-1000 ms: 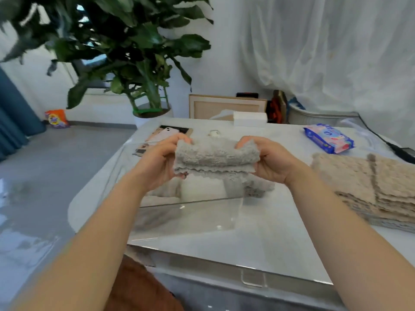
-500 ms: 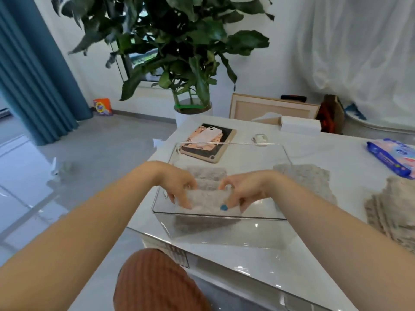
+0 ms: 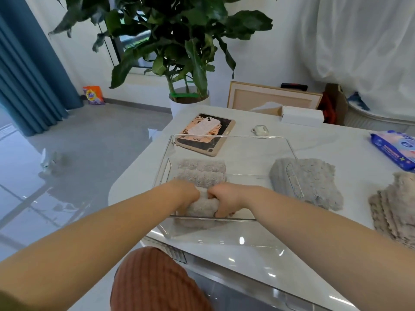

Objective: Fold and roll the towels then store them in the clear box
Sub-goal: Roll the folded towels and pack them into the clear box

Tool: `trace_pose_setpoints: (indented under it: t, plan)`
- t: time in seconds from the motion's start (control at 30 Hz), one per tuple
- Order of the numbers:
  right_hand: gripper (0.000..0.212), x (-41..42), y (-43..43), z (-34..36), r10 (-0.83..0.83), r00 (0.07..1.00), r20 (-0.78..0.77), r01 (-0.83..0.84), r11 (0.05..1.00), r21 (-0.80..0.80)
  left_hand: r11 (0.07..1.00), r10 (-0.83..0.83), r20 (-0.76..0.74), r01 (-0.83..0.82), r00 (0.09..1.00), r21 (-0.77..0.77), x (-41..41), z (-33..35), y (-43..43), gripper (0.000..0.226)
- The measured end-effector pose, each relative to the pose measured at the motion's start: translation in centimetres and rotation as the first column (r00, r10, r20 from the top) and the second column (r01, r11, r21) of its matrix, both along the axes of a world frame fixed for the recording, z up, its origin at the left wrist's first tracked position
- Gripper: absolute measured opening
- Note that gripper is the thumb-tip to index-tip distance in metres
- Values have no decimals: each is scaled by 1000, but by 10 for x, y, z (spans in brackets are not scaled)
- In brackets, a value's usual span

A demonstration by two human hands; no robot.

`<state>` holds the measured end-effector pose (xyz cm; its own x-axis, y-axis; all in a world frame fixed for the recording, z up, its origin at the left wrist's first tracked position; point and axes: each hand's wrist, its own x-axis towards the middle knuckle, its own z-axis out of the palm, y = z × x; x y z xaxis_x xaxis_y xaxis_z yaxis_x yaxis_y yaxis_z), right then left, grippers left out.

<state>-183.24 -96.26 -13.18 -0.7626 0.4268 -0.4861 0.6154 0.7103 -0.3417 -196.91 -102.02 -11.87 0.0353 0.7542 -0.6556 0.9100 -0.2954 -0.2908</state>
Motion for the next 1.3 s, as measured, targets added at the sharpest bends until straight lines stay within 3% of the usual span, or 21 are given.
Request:
trace_pose_setpoints:
  t: [0.1, 0.23, 0.33, 0.43, 0.6, 0.73, 0.83, 1.0, 1.07, 1.17, 1.3]
  plan:
    - [31, -2, -3, 0, 45, 997, 66, -49, 997, 59, 997, -63, -31, 65, 997, 37, 2, 2, -1, 30]
    - [41, 4, 1, 1, -63, 990, 128, 79, 990, -119, 993, -67, 11, 65, 998, 100, -9, 3, -8, 43]
    - [59, 7, 2, 4, -18, 968, 250, 11, 999, 30, 968, -151, -35, 155, 988, 199, -16, 2, -14, 46]
    - [65, 0, -3, 0, 51, 938, 343, -90, 991, 98, 983, -134, -72, 142, 988, 120, -10, -6, -14, 38]
    - [24, -4, -5, -10, 77, 975, 207, -90, 995, 53, 994, -108, -146, 111, 983, 15, -6, -17, -7, 42]
    - [31, 2, 3, -9, 25, 999, 37, -33, 969, 243, 966, -200, -134, 218, 971, 140, -6, -3, -1, 47]
    - [37, 2, 1, -9, 60, 995, 83, -86, 928, 363, 960, -196, -153, 221, 969, 173, -10, -5, -5, 52]
    - [29, 1, 2, -18, 157, 971, 180, -173, 982, 76, 994, -104, -163, 106, 981, 3, -17, -11, -11, 65]
    - [23, 4, 5, -17, 163, 966, 203, -153, 986, -66, 998, -29, -147, 20, 989, -64, -20, -9, -8, 65]
    - [31, 7, 8, -15, 144, 954, 265, -80, 968, -240, 981, -3, -136, -23, 991, -191, -16, 4, -7, 57]
    - [22, 7, 11, -15, 119, 948, 296, -51, 973, -226, 970, -61, -100, 35, 993, -240, -3, 16, -8, 36]
